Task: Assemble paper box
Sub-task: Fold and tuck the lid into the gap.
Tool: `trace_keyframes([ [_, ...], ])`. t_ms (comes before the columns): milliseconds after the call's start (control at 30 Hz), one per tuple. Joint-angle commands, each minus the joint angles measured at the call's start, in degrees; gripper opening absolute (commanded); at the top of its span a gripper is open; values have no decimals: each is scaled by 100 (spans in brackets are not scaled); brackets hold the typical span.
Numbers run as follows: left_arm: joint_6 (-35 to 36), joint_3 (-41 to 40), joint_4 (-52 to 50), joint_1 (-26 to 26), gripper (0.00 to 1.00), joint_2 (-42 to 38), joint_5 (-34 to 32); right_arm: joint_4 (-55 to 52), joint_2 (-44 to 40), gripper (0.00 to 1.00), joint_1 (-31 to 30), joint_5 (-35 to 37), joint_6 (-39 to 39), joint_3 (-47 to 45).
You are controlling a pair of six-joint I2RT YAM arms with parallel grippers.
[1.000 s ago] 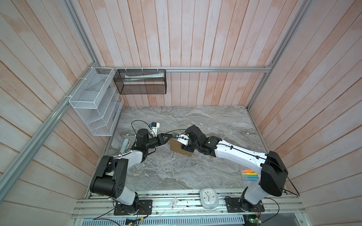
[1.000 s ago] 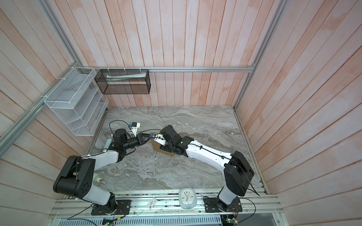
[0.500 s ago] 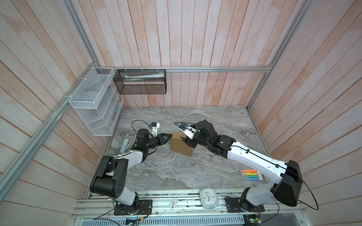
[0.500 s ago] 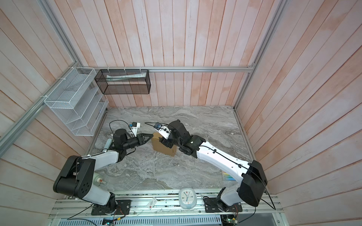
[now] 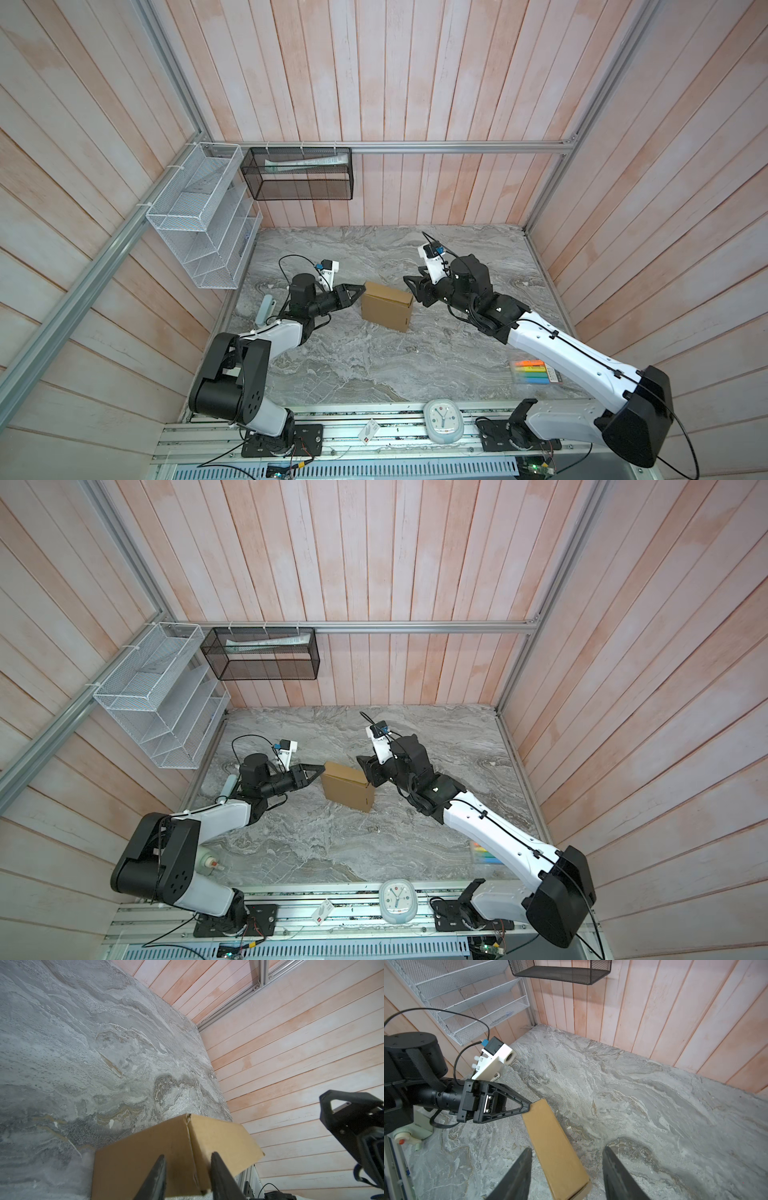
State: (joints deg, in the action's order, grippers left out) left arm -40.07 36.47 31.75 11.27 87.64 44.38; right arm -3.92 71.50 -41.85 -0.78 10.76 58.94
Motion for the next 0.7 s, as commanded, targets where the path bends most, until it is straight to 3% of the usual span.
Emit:
trace_keyframes([
  [0,184,-14,-539,15,38,41,-254,302,-167,53,69,-7,878,-244],
  [667,246,-14,-591,10,38,28,-246,501,-314,50,464,59,2439,-1083],
])
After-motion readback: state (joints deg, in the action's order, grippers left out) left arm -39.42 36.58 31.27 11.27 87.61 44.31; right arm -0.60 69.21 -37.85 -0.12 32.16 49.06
